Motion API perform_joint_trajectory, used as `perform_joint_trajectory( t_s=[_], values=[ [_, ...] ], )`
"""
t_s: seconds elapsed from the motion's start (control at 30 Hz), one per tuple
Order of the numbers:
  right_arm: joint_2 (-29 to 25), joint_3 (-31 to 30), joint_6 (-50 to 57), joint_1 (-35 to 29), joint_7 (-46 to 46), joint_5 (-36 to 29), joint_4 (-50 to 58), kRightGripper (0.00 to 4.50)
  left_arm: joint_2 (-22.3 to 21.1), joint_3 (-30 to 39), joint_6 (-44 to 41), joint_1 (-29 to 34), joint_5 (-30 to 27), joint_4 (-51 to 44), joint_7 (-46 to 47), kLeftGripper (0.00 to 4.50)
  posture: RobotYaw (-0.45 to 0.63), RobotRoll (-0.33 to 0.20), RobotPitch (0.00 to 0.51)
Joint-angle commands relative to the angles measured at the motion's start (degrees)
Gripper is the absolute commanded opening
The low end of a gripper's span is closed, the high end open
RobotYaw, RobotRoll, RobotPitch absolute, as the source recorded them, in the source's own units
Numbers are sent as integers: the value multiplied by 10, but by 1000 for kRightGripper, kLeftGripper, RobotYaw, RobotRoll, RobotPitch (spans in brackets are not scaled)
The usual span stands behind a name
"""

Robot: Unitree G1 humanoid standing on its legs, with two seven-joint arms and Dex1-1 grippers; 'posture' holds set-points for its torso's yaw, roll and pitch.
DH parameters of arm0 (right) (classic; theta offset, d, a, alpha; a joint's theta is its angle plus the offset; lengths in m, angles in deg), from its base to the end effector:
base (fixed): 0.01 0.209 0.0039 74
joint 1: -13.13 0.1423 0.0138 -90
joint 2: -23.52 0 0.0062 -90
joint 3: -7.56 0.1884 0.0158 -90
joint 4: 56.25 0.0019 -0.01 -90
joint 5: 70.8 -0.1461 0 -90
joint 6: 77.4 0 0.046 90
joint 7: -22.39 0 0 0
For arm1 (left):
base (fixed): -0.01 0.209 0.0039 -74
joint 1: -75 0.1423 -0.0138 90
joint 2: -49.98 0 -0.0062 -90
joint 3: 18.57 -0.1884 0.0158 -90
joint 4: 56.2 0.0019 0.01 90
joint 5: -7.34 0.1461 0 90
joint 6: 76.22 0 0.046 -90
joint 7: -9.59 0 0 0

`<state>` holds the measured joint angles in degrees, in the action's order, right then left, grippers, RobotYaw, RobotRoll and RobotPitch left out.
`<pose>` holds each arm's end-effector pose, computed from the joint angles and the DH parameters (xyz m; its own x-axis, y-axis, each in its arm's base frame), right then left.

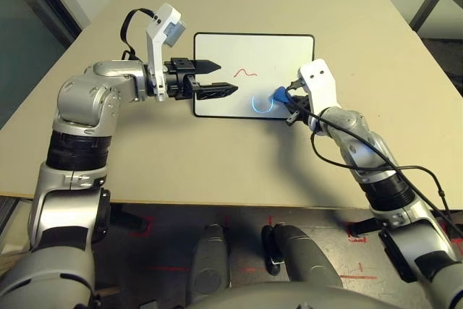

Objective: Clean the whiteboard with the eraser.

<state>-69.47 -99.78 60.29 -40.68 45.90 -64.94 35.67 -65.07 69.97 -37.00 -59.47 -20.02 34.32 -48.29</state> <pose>0.2979 -0.1268 0.1569 0.8397 0.3725 -0.3951 -0.5260 0.7387 -0.4215 0.3002 0.2279 0.2428 0.4915 -0.8203 -0.2925 0.8612 0.5077 0.0233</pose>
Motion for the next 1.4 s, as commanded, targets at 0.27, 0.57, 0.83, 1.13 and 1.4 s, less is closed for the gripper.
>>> perform_joint_trajectory(
  t_s=[0.27,0.57,0.83,1.13,1.4],
  values=[
    [14,33,-8,52,-18,1,-57,643,1,-9,3,0,2,7,-6,4500,-3,0,137],
    [37,-6,34,36,2,-1,13,641,-1,-4,1,5,0,2,-5,4500,6,0,138],
    [25,-3,22,72,14,4,-13,641,-1,-1,-5,9,-4,-7,0,4500,6,0,138],
    [28,1,20,96,9,1,-42,641,0,1,-10,13,-9,-16,8,4500,13,0,138],
    [30,-59,69,14,32,-2,47,640,-6,1,-10,16,-11,-17,9,4500,20,0,132]
  ],
)
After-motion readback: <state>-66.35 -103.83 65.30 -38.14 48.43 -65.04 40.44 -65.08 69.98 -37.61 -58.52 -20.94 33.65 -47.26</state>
